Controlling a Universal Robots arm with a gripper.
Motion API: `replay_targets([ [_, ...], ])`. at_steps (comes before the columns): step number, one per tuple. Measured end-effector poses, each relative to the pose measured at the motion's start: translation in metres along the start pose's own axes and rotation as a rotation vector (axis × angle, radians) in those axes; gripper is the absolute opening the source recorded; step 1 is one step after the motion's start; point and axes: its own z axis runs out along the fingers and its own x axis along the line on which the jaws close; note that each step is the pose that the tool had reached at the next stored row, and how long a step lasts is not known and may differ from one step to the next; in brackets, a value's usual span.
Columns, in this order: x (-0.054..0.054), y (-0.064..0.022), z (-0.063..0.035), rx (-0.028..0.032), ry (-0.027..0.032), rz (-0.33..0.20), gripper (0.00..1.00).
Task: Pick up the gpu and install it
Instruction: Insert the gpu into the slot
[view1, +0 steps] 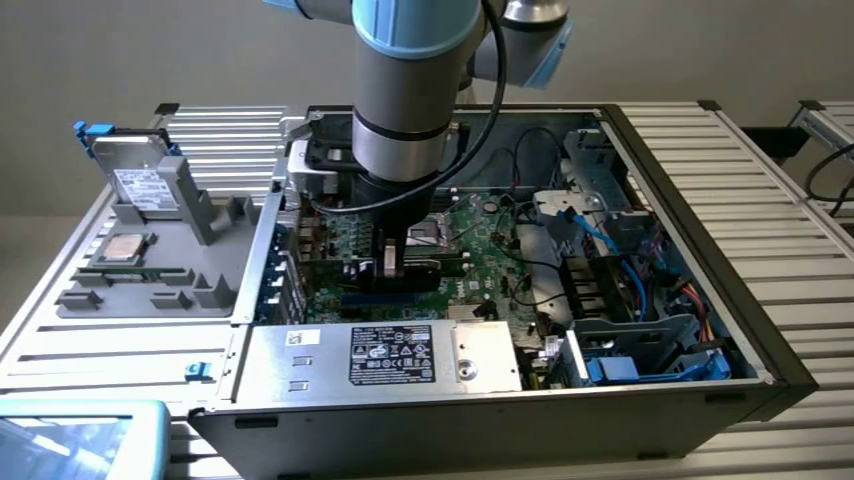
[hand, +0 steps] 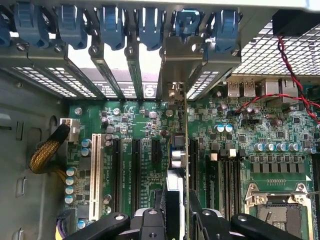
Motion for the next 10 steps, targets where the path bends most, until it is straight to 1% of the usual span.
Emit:
replay_targets([
  [1, 0.0000, 0.0000, 0.0002, -0.0011, -0.0001, 0.000, 0.28],
  [10, 0.0001, -0.0002, 0.0013, -0.0013, -0.0002, 0.000, 0.28],
])
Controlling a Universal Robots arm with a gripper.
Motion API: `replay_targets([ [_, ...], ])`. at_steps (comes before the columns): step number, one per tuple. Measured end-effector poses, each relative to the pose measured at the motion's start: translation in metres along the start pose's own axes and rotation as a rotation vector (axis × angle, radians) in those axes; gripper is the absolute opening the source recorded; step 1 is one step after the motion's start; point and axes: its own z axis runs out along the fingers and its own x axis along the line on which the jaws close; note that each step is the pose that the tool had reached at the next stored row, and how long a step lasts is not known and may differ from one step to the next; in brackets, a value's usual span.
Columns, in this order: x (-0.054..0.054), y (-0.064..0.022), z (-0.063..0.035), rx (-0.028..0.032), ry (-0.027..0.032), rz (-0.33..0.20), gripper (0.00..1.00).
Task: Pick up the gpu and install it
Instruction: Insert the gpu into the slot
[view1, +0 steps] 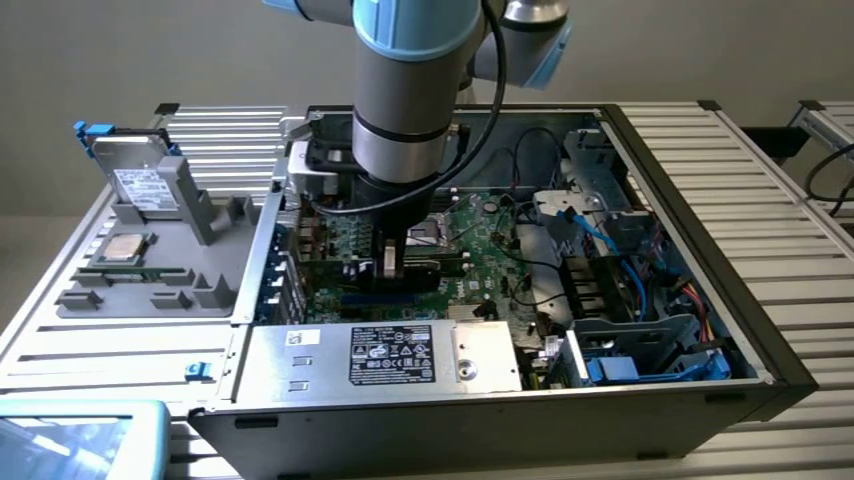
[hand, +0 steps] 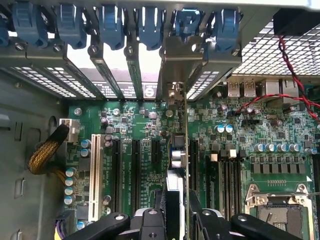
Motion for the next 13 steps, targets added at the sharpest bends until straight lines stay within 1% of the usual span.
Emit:
replay_targets([
  [9, 0.0001, 0.0004, 0.0015, -0.0002, 0.0001, 0.000, 0.28],
  [13, 0.0000, 0.0008, 0.0016, -0.0023, -0.0003, 0.000, 0.28],
])
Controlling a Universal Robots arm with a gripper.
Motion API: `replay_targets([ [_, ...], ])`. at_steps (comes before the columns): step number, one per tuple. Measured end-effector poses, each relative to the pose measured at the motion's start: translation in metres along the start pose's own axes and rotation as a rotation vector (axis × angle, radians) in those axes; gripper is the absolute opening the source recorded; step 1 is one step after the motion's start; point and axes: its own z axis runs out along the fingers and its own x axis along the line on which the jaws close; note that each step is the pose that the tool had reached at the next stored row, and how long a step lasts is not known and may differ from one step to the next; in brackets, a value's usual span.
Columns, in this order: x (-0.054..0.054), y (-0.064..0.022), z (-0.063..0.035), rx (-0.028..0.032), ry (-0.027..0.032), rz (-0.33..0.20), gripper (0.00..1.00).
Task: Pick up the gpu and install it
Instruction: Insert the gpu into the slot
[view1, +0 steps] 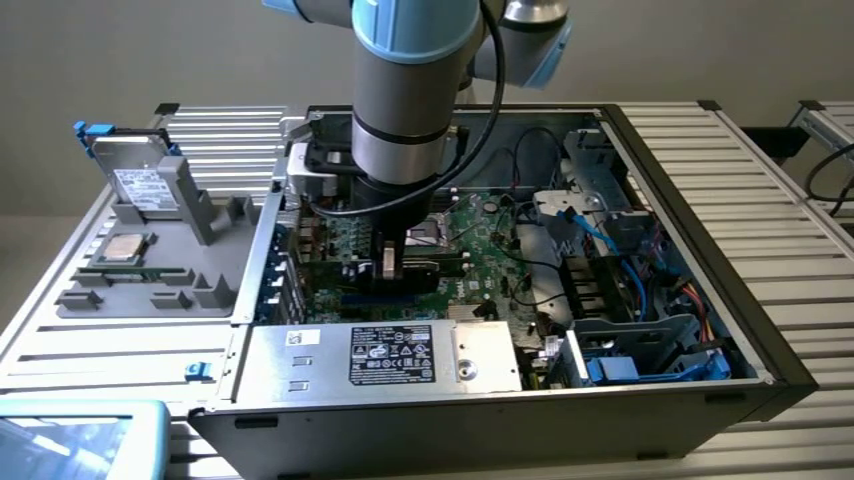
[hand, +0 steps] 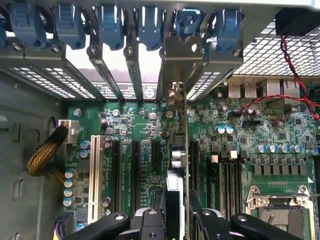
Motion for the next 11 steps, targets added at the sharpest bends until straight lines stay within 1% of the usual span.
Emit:
replay_targets([
  [6, 0.0000, 0.0001, 0.0000, -0.0007, 0.0000, 0.000, 0.28],
  [11, 0.0000, 0.0009, 0.0001, 0.0034, 0.0002, 0.000, 0.28],
])
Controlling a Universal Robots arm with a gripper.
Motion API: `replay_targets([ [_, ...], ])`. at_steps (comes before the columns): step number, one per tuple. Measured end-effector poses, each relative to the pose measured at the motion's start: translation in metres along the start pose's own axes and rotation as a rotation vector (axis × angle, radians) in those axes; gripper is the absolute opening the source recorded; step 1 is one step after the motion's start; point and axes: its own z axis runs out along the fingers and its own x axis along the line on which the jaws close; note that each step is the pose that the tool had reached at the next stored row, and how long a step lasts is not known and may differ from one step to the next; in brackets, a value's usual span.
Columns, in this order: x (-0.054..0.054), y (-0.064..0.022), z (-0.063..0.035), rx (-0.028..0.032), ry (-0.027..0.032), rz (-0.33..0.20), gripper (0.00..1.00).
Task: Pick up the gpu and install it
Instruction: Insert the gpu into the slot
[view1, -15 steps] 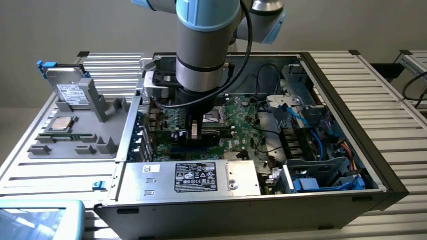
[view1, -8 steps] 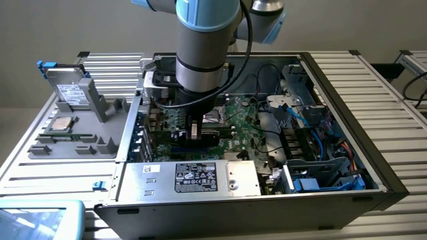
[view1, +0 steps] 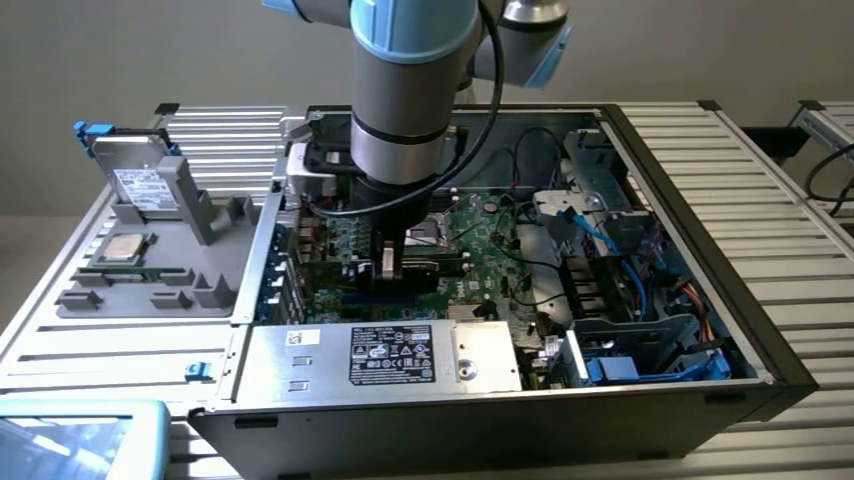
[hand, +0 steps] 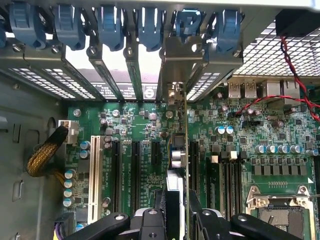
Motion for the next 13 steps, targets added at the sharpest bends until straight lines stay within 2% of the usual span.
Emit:
replay_targets([
  [9, 0.0005, 0.0017, 0.0002, 0.0087, 0.0005, -0.001, 0.28],
  [13, 0.0011, 0.0028, -0.0001, 0.0166, 0.0004, -0.001, 0.28],
])
